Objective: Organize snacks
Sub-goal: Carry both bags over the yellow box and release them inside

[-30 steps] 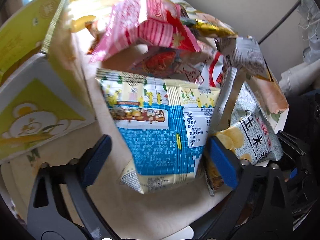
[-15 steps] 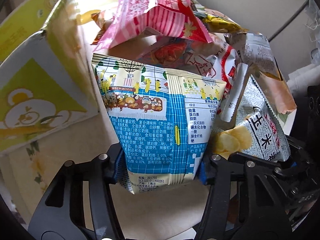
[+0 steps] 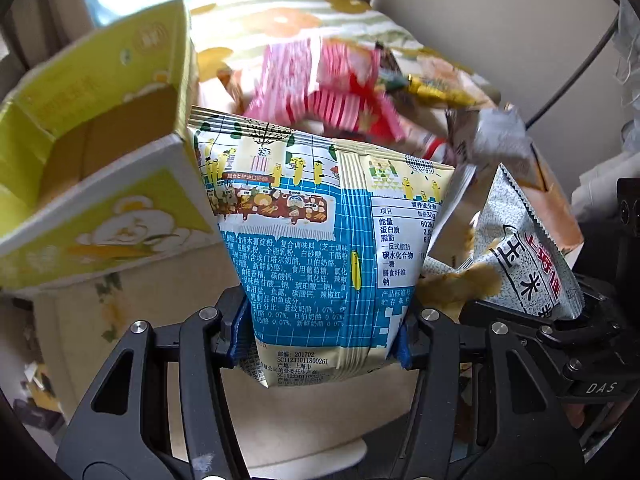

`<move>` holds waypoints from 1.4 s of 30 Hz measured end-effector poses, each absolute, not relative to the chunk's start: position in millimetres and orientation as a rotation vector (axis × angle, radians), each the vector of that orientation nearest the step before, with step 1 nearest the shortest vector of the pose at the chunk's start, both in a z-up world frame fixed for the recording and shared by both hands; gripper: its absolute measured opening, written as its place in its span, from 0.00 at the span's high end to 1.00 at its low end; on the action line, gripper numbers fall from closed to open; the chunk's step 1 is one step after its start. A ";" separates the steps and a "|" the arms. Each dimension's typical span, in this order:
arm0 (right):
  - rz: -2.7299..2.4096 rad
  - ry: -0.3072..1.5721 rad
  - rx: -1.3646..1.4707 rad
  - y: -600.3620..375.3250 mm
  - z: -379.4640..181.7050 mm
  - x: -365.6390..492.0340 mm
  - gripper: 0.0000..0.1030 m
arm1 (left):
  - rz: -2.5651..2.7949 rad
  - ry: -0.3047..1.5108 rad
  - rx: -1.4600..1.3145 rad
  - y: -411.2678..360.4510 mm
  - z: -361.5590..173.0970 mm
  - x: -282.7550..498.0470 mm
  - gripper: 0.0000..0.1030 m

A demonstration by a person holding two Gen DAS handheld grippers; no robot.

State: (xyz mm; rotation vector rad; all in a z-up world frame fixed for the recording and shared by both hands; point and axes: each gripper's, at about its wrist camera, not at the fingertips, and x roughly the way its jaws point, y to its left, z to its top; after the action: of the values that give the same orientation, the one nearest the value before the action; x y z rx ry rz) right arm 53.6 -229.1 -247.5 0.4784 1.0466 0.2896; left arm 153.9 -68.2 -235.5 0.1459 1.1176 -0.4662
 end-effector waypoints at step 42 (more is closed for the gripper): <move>0.423 0.941 0.216 -51.6 -134.9 257.7 0.49 | -0.159 1.092 -0.065 157.9 -168.1 340.5 0.51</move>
State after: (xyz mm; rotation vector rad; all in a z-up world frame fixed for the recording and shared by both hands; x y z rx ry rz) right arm 257.7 -51.6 -134.9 0.2164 0.9408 0.4233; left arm 340.5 157.9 -168.1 -0.0649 1.0917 -0.1586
